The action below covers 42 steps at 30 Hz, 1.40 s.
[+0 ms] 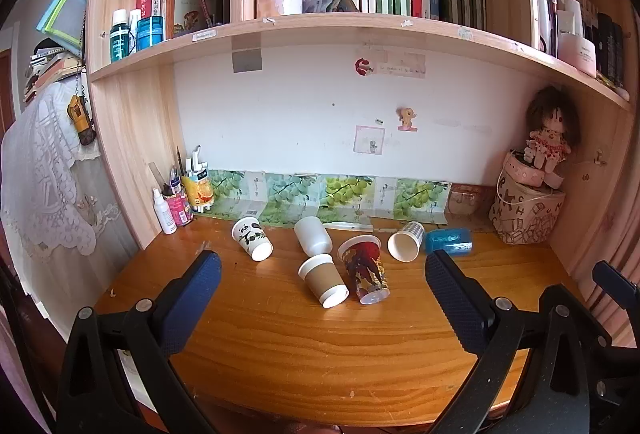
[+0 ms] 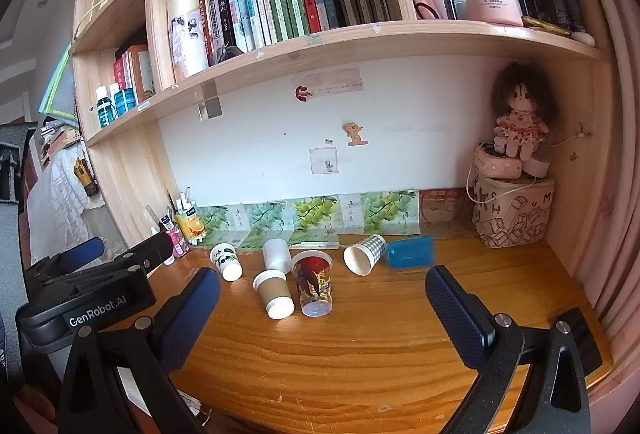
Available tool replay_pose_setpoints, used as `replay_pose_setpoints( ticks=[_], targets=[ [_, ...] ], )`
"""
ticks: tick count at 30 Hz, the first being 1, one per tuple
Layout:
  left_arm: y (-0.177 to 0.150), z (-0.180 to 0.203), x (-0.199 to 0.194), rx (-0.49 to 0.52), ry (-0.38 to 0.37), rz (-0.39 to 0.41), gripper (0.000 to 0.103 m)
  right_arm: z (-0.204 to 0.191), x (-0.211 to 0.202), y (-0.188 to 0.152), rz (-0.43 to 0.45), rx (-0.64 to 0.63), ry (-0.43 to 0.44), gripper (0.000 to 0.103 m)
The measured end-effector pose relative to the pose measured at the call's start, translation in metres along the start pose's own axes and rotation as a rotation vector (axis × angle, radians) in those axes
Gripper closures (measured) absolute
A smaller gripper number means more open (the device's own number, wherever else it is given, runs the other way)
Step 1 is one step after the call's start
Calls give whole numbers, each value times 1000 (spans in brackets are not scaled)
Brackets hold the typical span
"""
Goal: Flip cup upright
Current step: 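Move the right gripper toward the grey plaid cup beside the blue container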
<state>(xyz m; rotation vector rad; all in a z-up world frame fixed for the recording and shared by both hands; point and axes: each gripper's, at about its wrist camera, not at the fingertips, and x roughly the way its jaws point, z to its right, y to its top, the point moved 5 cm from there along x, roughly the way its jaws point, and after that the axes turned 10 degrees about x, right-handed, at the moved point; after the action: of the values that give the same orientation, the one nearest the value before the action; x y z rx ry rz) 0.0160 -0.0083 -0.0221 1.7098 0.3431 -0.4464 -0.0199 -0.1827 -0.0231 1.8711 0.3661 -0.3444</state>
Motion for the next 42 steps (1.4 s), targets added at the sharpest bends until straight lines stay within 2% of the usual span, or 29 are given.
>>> replay_pose_setpoints(
  ticks=[14,23,31,42],
  targets=[
    [-14,3,12,-28,-20,-94,1,3,12,-8,-109,19,34,0],
    [-9,-3,22,-25,4,-95,1,10,42,-3,-168,66,52,0],
    [-7,-8,51,-26,-18,-150,1,28,91,16,-241,213,68,0],
    [6,-12,110,-15,-76,-217,1,61,180,37,-349,356,-46,0]
  ],
)
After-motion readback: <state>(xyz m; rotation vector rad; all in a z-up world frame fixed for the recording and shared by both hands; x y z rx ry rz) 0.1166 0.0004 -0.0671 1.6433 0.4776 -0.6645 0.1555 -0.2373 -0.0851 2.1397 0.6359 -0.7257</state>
